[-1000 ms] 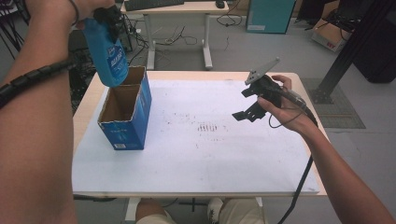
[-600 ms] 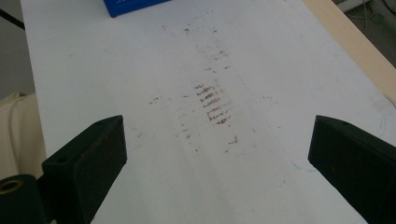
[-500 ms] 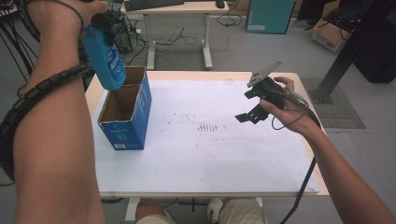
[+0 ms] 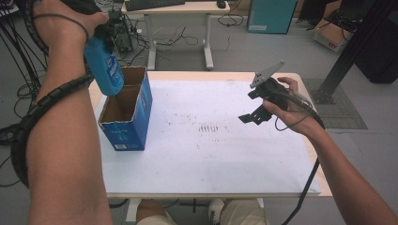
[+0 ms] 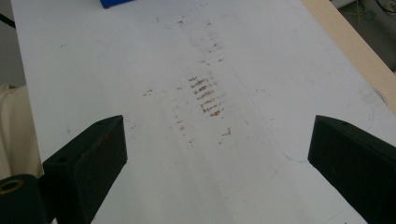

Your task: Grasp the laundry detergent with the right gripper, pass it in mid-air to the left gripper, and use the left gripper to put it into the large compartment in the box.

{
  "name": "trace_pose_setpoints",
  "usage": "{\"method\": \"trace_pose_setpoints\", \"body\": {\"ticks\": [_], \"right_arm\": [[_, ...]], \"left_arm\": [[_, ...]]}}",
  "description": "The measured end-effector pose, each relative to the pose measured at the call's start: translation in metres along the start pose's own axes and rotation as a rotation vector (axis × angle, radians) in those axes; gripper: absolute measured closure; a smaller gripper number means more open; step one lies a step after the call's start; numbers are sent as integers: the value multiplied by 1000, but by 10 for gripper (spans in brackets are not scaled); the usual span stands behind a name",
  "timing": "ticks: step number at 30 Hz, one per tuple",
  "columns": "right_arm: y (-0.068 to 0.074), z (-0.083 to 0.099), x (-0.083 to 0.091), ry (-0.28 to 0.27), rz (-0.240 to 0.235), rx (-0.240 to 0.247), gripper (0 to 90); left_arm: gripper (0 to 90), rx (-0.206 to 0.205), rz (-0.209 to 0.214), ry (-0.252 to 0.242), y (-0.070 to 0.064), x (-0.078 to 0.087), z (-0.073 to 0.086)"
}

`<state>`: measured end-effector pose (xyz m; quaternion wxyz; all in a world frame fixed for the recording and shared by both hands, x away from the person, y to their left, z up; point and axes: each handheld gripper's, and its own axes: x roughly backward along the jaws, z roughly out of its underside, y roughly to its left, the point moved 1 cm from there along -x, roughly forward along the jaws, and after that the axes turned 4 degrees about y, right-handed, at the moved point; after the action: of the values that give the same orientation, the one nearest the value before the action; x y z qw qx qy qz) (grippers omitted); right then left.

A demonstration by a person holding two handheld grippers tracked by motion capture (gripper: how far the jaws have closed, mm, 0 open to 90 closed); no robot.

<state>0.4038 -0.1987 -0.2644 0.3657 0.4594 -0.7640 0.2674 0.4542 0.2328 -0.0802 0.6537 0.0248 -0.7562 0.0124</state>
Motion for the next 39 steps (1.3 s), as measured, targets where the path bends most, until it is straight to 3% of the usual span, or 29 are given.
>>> {"method": "trace_pose_setpoints", "body": {"ticks": [12, 18, 29, 39], "right_arm": [[-1, 0, 1, 6, 5, 2, 47], [-2, 0, 0, 9, 11, 11, 47], [-1, -2, -3, 24, 12, 14, 47], [1, -4, -11, 28, 14, 15, 47]], "left_arm": [[373, 17, 45, 20, 7, -32, 3], [373, 12, 23, 37, 7, -50, 4], [372, 11, 32, 50, 8, -81, 7], [373, 3, 32, 65, 4, -122, 13]]}}
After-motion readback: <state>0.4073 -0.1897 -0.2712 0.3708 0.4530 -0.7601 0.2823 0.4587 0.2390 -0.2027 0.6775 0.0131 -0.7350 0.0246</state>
